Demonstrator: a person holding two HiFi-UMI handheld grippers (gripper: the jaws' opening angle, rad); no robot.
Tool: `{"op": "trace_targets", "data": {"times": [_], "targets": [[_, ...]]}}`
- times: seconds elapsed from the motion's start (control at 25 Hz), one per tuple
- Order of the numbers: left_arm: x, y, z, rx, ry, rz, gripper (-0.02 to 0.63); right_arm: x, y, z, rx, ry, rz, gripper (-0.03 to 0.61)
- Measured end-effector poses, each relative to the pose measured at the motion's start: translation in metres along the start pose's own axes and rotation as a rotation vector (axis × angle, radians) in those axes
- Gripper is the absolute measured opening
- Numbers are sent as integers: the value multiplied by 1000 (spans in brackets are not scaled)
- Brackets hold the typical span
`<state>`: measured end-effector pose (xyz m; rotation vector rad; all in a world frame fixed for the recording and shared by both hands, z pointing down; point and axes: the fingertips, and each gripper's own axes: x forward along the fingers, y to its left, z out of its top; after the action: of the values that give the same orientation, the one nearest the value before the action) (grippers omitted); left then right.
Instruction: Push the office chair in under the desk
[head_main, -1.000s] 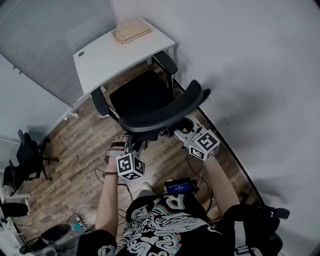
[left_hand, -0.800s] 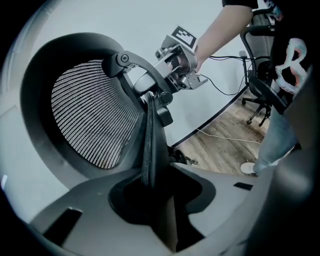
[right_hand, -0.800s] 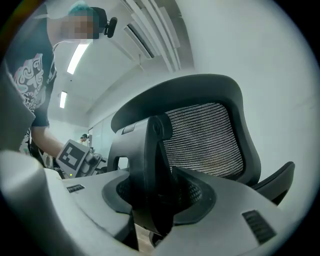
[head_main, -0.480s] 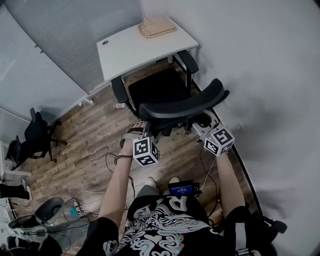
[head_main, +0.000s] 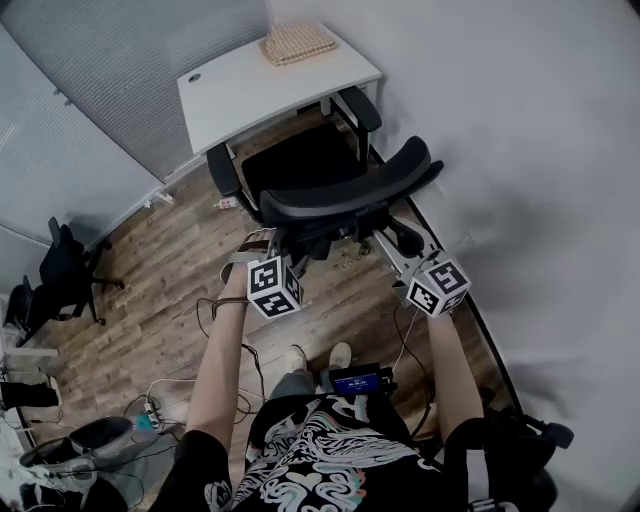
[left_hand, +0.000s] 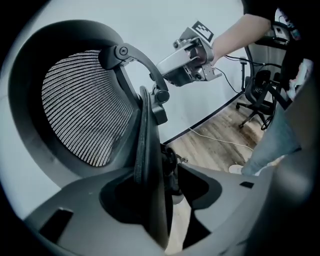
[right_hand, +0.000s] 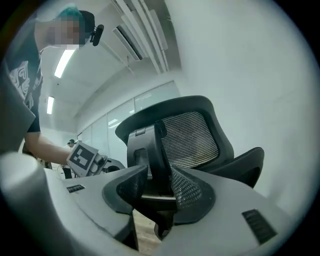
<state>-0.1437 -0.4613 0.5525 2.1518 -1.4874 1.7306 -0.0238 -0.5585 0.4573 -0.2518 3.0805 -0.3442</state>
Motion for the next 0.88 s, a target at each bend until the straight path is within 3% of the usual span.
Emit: {"op": "trace_targets", "data": {"times": [0.56,0.68,0.88], "targets": [[-4,-3,-2,5,-9,-18,262,-43,39,-16,16,8,-117,167],[-25,7,-2,16,-63,17,218,-47,50,-6,-21,-16,-174,167],[-58,14,0,-43,-202,80,167,-50,67,0,-56,-62,-295,108]]}}
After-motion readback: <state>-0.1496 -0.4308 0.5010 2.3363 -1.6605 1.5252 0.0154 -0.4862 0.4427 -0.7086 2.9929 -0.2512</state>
